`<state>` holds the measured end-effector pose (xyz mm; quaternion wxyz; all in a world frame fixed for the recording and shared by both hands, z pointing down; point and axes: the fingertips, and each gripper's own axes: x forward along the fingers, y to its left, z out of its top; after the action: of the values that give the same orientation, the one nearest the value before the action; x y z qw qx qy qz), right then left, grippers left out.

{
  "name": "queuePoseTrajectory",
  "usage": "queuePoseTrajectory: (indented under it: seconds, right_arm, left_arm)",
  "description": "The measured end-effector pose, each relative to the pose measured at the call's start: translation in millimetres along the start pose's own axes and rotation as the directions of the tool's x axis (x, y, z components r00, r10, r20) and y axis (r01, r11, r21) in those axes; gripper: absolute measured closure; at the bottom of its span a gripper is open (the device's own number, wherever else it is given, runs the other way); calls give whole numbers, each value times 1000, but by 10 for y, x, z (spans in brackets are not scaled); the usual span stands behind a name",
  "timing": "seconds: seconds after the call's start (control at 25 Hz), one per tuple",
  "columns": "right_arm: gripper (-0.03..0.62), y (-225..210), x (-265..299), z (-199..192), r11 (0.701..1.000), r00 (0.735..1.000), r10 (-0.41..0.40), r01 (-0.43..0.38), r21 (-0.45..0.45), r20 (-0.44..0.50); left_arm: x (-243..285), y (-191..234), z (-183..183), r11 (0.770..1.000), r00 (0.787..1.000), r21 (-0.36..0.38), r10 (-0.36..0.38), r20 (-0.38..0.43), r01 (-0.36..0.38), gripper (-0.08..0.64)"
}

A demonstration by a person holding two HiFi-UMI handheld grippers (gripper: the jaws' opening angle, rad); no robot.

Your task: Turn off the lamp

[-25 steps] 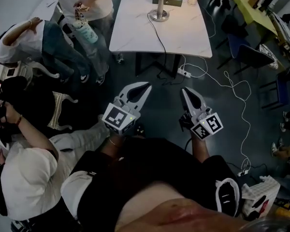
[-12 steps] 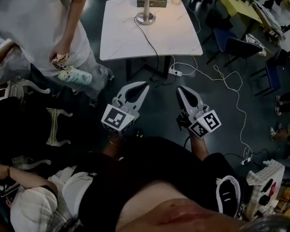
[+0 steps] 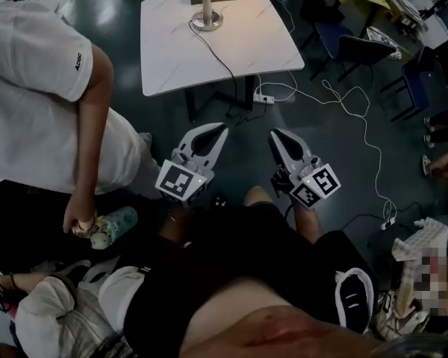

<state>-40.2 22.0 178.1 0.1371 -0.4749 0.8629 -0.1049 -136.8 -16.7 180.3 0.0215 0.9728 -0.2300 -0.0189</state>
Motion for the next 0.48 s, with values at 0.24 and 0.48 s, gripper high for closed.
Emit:
queuePoseTrajectory:
  seconds: [0.24,0.48]
  right_arm:
    - [594,-215,103,11,1000,1000,13,-13,19,-8]
    - [594,-443,320,64,996,996,84,-84,13,-43]
  left_arm:
    - [134,107,-21,1000,999,-7,30,-22,-30,552]
    - [352,266,-33,995,995,-19,93,-27,-94,552]
